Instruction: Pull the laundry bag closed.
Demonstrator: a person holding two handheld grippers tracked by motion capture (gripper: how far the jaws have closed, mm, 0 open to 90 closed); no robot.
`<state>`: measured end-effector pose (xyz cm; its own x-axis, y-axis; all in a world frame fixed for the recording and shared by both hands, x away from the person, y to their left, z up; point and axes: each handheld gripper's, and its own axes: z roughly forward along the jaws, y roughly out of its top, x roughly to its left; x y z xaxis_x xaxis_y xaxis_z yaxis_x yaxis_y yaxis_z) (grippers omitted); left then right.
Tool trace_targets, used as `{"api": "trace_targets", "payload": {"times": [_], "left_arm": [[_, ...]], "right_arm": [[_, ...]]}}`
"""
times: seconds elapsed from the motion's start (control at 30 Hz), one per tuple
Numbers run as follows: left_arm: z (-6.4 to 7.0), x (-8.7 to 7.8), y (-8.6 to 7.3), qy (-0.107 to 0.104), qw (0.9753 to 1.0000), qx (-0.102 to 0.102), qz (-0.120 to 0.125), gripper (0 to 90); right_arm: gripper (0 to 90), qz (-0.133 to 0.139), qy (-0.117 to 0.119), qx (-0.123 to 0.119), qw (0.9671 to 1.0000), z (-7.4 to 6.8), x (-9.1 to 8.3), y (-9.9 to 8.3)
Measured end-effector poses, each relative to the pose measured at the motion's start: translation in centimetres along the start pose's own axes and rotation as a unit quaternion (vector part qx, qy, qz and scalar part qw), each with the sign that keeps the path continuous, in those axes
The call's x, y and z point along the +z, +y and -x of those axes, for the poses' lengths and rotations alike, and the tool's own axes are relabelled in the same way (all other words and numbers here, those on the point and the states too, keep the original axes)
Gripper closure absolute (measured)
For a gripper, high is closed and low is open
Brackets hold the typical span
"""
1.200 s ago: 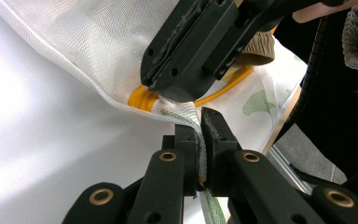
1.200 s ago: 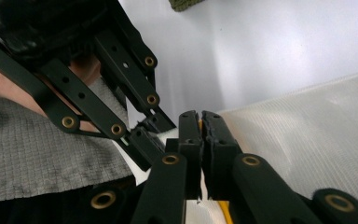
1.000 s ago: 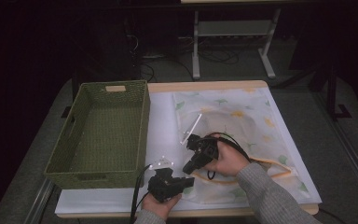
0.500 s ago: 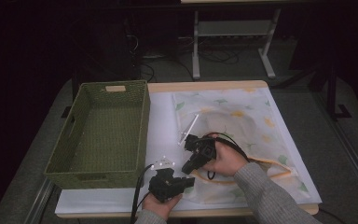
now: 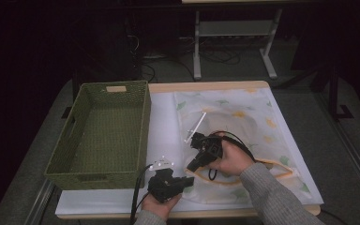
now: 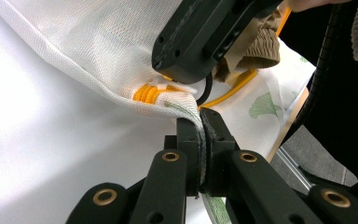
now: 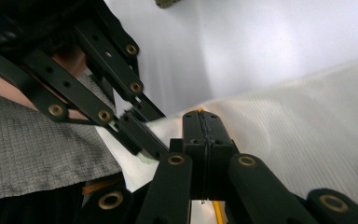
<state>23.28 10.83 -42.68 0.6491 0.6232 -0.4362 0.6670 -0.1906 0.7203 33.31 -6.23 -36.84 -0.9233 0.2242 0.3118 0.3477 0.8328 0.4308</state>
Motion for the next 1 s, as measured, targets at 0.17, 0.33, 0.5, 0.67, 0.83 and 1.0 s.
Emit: {"api": "trace_targets", "payload": {"times": [0.17, 0.33, 0.5, 0.67, 0.83, 1.0], "left_arm": [[0.0, 0.1, -0.1, 0.002, 1.0, 0.002, -0.002, 86.8], [-0.1, -0.1, -0.1, 0.006, 1.0, 0.005, -0.002, 87.0], [-0.2, -0.3, 0.0, 0.009, 0.9999, 0.003, 0.002, 87.0], [-0.1, -0.3, 0.1, 0.007, 0.9999, 0.007, 0.003, 87.0], [-0.1, -0.4, 0.0, 0.005, 0.9999, 0.012, 0.001, 87.3], [-0.2, -0.3, -0.2, 0.005, 0.9999, 0.01, -0.004, 87.3]], "right_arm": [[88.8, -0.004, 0.001, 0.004, 1.0, 0.2, 0.4, -0.3], [84.7, -0.006, 0.009, 0.011, 0.9999, 0.4, 0.3, -0.9], [80.5, -0.001, 0.02, 0.014, 0.9997, 0.8, 0.5, -1.9], [75.0, 0.002, 0.024, 0.01, 0.9997, 0.9, 0.7, -2.1], [82.2, 0.002, 0.013, 0.006, 0.9999, 0.8, 0.7, -2.0], [82.6, 0.004, 0.012, 0.005, 0.9999, 0.7, 0.6, -2.0]]}}
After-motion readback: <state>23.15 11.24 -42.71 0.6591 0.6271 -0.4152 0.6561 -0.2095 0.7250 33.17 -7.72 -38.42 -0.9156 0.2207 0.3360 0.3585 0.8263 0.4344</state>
